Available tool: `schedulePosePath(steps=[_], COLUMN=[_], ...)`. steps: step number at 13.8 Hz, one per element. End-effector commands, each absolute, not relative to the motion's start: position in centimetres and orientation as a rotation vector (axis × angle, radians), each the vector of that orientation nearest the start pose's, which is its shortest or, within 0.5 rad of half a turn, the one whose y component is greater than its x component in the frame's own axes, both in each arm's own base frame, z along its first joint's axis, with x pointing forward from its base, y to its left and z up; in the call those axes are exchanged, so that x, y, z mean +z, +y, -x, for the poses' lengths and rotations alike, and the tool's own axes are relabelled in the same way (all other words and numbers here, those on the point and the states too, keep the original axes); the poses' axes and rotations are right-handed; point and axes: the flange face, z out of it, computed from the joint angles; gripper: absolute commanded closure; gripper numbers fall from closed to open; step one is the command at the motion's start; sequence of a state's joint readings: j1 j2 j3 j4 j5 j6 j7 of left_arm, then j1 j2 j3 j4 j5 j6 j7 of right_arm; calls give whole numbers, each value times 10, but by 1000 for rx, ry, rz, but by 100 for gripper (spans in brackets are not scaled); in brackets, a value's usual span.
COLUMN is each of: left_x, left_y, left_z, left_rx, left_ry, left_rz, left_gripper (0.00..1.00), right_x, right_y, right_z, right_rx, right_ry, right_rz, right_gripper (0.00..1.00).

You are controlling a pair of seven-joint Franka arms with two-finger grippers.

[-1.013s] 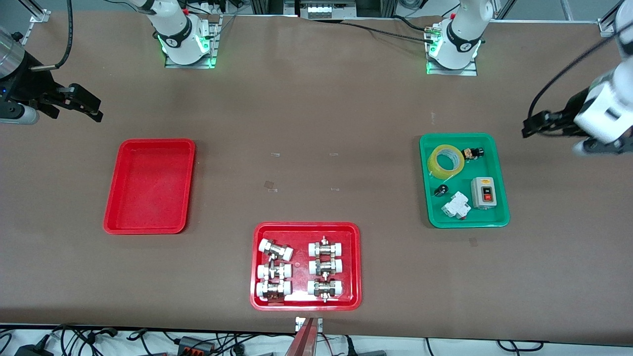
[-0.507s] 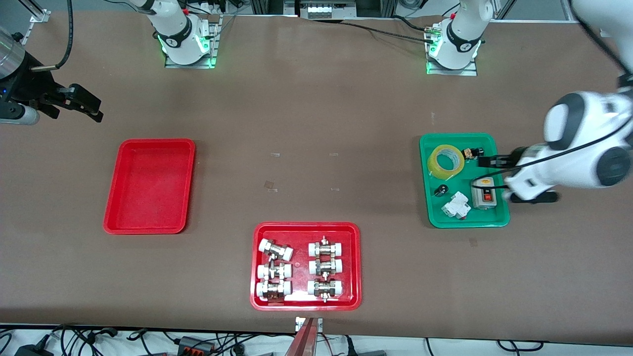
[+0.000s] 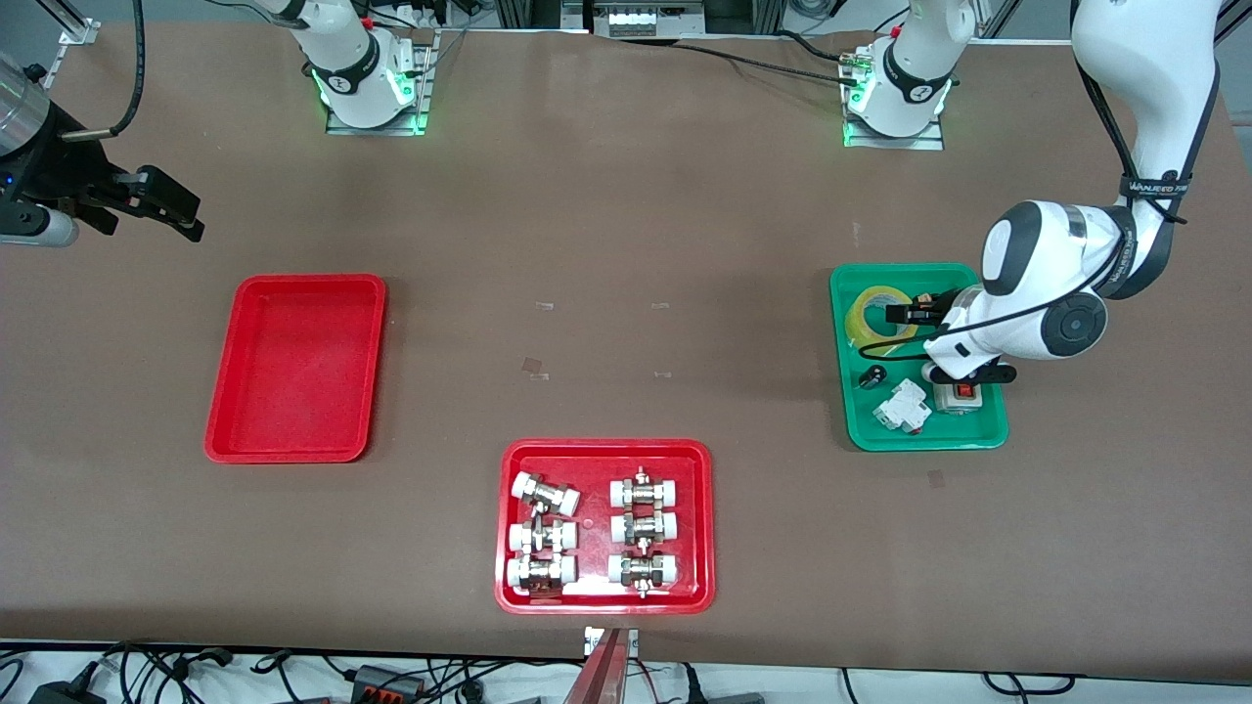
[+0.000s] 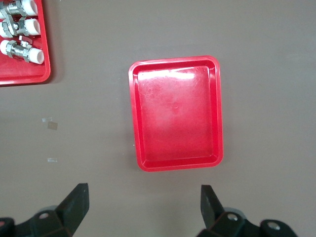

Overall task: Left arm passes tape to right arm into tray
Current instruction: 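Lower the left gripper into the tape roll's hole and grasp it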

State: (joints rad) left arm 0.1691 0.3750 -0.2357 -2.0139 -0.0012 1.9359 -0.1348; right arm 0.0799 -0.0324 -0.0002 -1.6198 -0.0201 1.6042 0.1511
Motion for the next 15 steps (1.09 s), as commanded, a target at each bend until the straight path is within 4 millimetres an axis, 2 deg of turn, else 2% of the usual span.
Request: schedulePosePath(steps=[1, 4, 5, 7, 9, 10, 12, 13, 14, 15], left_x=[218, 201, 193, 185, 185, 185, 186, 186, 187, 189], left_y=[-31, -32, -33, -33, -33, -33, -38, -39, -39, -39], left_z=[-542, -533, -530, -528, -528, -527, -526, -525, -526, -526], left_rx=[756, 726, 747, 771, 775, 780, 794, 807, 812, 811], left_ry=[-139, -158, -172, -211, -213, -211, -170, -160, -159, -159], left_rz=[3095, 3102, 3096, 3083, 3081, 3080, 3080, 3075, 3073, 3072], left_gripper=[0, 0, 9, 17, 37, 50, 84, 94, 99, 99], right_x=[627, 627, 627, 627, 626, 625, 625, 625, 625, 625], right_y=[41, 41, 41, 41, 42, 42, 41, 41, 42, 42], right_z=[-544, -544, -543, -544, -544, -544, -544, -544, -544, -544], right_rx=[-36, -34, -36, -34, -32, -29, -29, -29, -29, -29], right_ry=[92, 92, 92, 92, 89, 89, 92, 92, 92, 92], right_rz=[3167, 3167, 3167, 3167, 3167, 3168, 3167, 3167, 3167, 3167], right_gripper=[0, 0, 0, 0, 0, 0, 0, 0, 0, 0])
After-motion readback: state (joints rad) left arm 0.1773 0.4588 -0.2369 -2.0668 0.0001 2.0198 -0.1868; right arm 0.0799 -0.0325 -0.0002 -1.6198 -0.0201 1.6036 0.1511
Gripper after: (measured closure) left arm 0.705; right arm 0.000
